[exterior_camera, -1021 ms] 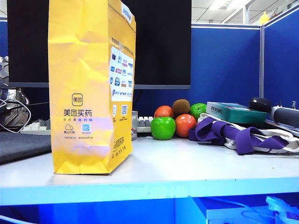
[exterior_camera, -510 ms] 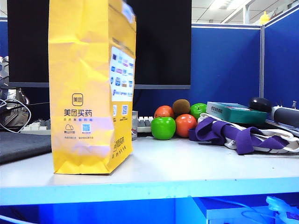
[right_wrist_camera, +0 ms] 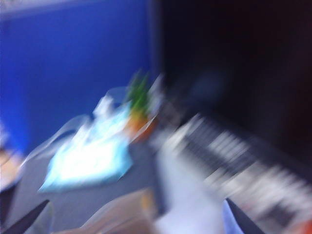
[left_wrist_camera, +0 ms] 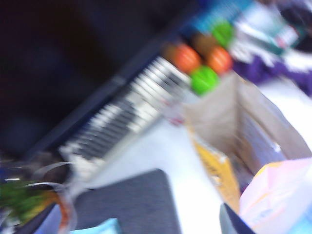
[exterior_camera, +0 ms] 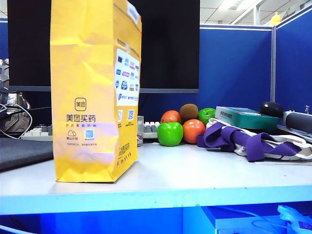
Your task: Pick up the transparent tape and throw it into the yellow paper bag.
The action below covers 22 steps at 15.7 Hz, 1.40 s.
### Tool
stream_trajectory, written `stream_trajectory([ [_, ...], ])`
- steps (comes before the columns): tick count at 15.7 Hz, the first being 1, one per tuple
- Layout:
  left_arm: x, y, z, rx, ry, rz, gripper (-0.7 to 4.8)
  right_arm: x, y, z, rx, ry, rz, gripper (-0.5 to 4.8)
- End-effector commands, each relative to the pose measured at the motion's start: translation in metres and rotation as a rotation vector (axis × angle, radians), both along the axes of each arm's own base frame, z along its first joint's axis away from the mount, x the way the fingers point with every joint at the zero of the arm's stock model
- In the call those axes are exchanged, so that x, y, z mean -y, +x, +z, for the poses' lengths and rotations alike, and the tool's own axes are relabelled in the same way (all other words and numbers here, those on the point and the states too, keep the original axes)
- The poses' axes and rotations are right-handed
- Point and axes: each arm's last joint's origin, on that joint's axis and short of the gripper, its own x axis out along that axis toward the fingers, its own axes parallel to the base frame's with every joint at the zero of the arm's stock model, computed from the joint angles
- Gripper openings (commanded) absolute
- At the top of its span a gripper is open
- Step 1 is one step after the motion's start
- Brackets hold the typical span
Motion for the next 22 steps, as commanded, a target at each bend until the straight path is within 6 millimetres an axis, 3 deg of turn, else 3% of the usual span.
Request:
stream_trajectory([
  [1, -0.021, -0.041, 0.012, 0.121, -0.054, 0.071, 4.31, 0.040, -0.052, 0.019, 0.139, -0.100, -0.079, 4.79],
  [4, -0.043, -0.079, -0.006, 0.197, -0.047, 0.219, 4.31, 0.069, -0.111, 0.013, 0.284, -0.056, -0.173, 4.79],
  [6, -0.049, -0.084, -0.037, 0.238, -0.053, 0.327, 4.31, 0.082, -0.134, -0.017, 0.379, 0.054, -0.273, 4.79],
  [8, -0.046, -0.081, -0.066, 0.287, -0.118, 0.308, 4.31, 0.086, -0.137, -0.075, 0.396, 0.082, -0.353, 4.79],
  [10, -0.038, -0.067, -0.084, 0.287, -0.144, 0.266, 4.31, 0.081, -0.126, -0.148, 0.290, 0.111, -0.362, 4.79],
  [12, -0.030, -0.052, -0.101, 0.231, -0.142, 0.213, 4.31, 0.074, -0.110, -0.208, 0.179, 0.084, -0.375, 4.79],
  [14, -0.022, -0.036, -0.118, 0.154, -0.092, 0.196, 4.31, 0.071, -0.100, -0.249, 0.065, -0.004, -0.421, 4.79],
  [16, -0.017, -0.028, -0.127, 0.105, -0.081, 0.136, 4.30, 0.069, -0.095, -0.264, 0.011, -0.044, -0.426, 4.79],
  [22, -0.011, -0.022, -0.130, 0.047, -0.121, 0.074, 4.31, 0.069, -0.092, -0.264, 0.021, -0.043, -0.452, 4.79],
])
